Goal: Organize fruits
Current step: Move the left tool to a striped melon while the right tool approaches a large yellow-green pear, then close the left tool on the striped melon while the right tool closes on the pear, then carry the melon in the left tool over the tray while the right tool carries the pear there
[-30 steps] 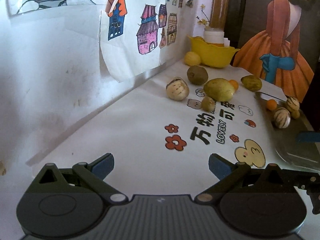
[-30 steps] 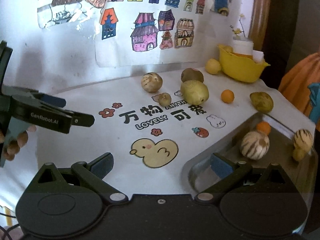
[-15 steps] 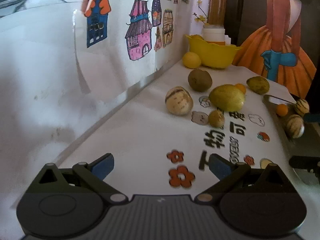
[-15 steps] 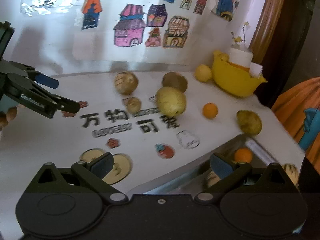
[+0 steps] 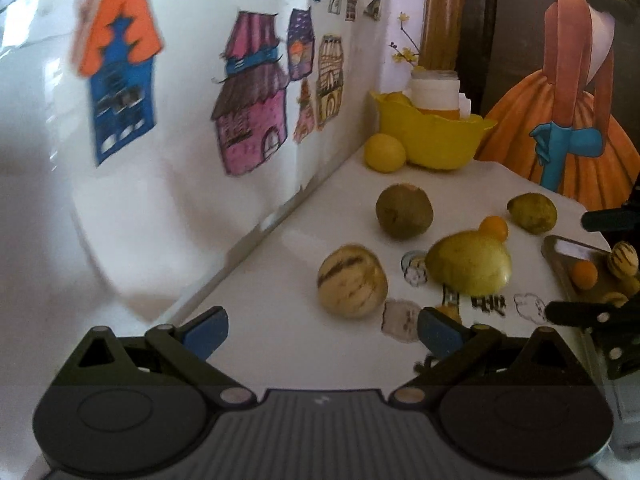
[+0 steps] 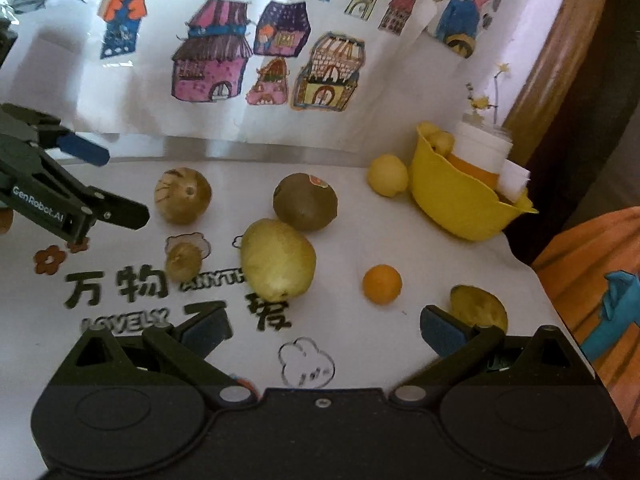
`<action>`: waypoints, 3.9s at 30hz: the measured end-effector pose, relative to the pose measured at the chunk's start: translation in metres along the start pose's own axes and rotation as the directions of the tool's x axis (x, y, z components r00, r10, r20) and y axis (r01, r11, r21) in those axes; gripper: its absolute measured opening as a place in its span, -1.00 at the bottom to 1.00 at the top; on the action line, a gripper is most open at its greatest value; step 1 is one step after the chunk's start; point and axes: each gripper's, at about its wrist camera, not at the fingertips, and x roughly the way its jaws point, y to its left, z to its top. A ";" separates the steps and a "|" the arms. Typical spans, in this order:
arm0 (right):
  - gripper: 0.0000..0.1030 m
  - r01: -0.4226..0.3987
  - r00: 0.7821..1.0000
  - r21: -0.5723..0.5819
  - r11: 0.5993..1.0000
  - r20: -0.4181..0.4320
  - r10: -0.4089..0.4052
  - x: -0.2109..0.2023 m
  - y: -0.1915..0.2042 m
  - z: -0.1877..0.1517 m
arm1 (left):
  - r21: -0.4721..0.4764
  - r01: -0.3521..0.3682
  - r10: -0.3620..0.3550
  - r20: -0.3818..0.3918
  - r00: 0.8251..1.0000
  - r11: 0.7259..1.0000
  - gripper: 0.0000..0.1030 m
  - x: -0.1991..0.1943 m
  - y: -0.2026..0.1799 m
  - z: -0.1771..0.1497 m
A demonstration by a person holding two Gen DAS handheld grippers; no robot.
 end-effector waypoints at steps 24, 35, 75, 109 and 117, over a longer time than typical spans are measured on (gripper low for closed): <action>0.53 -0.189 0.982 -0.131 0.973 -0.032 0.187 0.057 -0.002 0.026 | 0.231 0.069 -0.070 -0.003 0.998 0.971 0.35 0.039 -0.011 0.010; 0.29 -0.231 0.972 -0.128 0.964 -0.077 0.223 0.075 0.000 0.029 | 0.244 0.132 -0.126 -0.039 0.991 0.961 0.01 0.047 -0.010 0.012; 0.10 0.072 0.990 -0.310 0.948 0.138 -0.030 0.024 0.043 -0.001 | 0.163 0.147 -0.151 0.011 0.988 0.976 -0.05 0.025 -0.019 0.008; 0.10 0.337 0.938 -0.059 0.940 0.108 -0.329 -0.117 -0.022 -0.124 | 0.217 0.413 -0.406 -0.079 0.910 0.884 -0.05 -0.033 -0.144 -0.022; 0.11 0.343 0.938 0.002 0.939 0.054 -0.342 -0.108 -0.037 -0.148 | 0.258 0.456 -0.439 -0.125 0.890 0.852 -0.05 -0.033 -0.173 -0.033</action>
